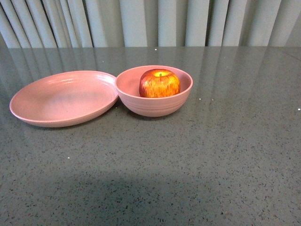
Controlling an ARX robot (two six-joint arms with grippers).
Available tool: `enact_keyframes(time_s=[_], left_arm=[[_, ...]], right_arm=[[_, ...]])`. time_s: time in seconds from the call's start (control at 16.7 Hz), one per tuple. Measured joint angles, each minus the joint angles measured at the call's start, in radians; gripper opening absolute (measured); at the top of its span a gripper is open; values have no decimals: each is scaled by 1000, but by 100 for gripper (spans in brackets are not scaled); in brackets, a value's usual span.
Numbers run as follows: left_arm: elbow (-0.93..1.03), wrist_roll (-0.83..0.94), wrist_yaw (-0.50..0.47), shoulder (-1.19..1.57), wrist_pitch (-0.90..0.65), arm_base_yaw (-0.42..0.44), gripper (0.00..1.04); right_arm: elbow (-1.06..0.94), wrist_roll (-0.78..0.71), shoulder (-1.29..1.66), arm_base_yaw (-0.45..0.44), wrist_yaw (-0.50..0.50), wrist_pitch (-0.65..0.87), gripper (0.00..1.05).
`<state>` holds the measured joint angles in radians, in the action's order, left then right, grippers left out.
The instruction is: Move apple from plate to bowl
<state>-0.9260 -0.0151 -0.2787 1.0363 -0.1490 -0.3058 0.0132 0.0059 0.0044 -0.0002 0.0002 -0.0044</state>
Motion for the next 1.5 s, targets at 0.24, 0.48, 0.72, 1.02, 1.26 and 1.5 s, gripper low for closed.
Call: enact_keyframes(time_s=[0.24, 0.48, 0.72, 1.02, 1.26, 1.5], left_arm=[[370, 0, 74, -195, -145, 106, 33], [593, 1, 145, -343, -229, 182, 1], [715, 1, 203, -425, -235, 224, 1], [755, 1, 262, -481, -236, 314, 1], [821, 1, 279, -569, -208, 303, 1], [912, 1, 279, -775, -103, 304, 1]], right_arm=[[0, 0, 0, 0, 0, 0, 98], [0, 0, 0, 0, 0, 0, 98], [0, 0, 0, 0, 0, 0, 98], [0, 0, 0, 0, 0, 0, 98], [0, 0, 0, 0, 0, 0, 98], [0, 0, 0, 0, 0, 0, 98]])
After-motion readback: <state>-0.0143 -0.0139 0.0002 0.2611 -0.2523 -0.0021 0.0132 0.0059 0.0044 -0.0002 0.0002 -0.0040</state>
